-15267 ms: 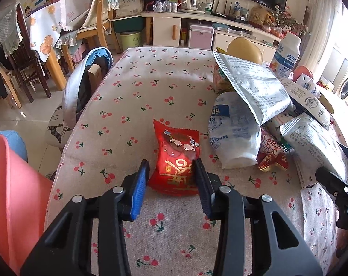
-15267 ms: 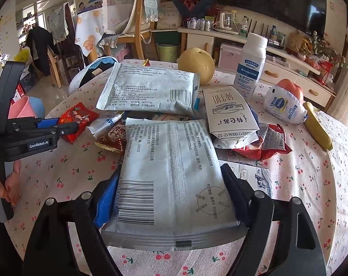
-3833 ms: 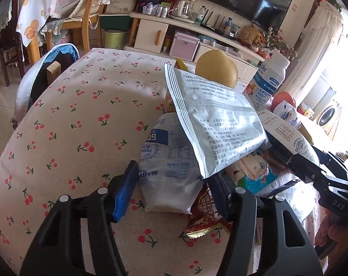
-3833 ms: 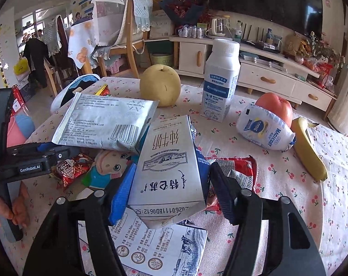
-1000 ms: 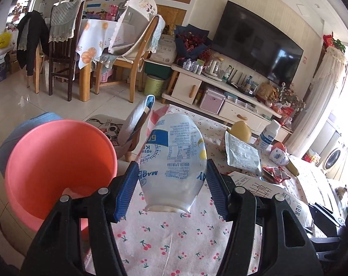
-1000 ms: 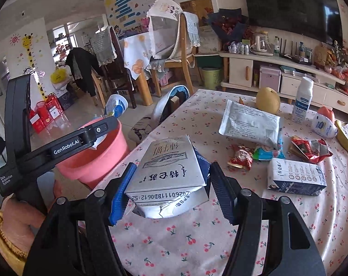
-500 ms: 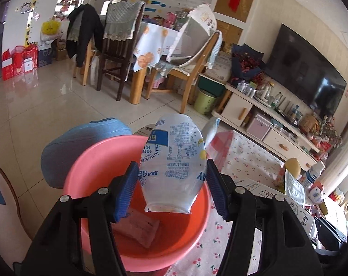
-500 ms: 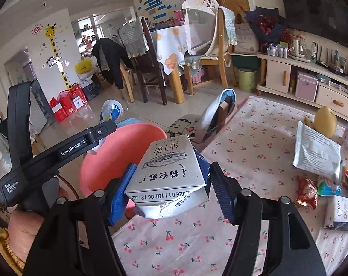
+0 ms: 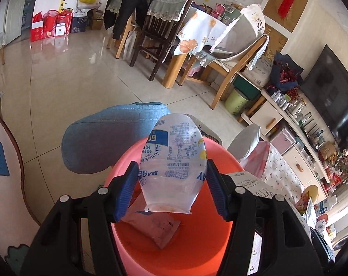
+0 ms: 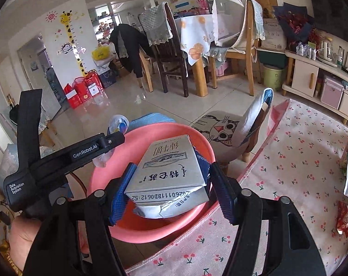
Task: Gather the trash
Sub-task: 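Carry the pouch and carton over the pink bucket and open both grippers, then swing both tools back from the bucket toward the table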
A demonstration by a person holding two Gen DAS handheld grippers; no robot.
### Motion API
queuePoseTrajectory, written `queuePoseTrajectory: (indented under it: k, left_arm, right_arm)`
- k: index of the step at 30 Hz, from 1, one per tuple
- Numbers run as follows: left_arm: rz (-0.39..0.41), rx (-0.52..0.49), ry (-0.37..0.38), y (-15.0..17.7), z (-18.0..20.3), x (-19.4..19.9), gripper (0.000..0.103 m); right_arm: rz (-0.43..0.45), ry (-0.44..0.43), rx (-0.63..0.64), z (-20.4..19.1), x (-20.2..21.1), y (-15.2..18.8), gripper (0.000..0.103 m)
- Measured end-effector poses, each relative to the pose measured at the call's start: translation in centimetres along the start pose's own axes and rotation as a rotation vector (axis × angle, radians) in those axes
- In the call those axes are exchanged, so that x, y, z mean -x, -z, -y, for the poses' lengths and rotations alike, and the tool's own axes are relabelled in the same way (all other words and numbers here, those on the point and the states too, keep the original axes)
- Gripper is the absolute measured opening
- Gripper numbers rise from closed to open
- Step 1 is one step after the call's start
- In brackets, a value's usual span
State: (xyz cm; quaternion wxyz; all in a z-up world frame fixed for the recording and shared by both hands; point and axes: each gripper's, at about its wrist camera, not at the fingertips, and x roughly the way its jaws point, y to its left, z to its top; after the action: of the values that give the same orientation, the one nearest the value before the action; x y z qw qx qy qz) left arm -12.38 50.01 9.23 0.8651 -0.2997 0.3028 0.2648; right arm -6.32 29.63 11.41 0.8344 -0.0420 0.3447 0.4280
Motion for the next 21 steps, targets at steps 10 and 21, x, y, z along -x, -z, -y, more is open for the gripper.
queuePoseTrajectory:
  k: [10, 21]
  left_arm:
    - [-0.064, 0.024, -0.031, 0.2, -0.6, -1.7, 0.066]
    - [0.030, -0.095, -0.043, 0.4, 2.3, -0.2, 0.084]
  right_arm:
    - [-0.039, 0.041, 0.092, -1.8, -2.1, 0.7, 0.083]
    - [0.027, 0.124, 0.096, -0.6, 1.6, 1.9, 0.089]
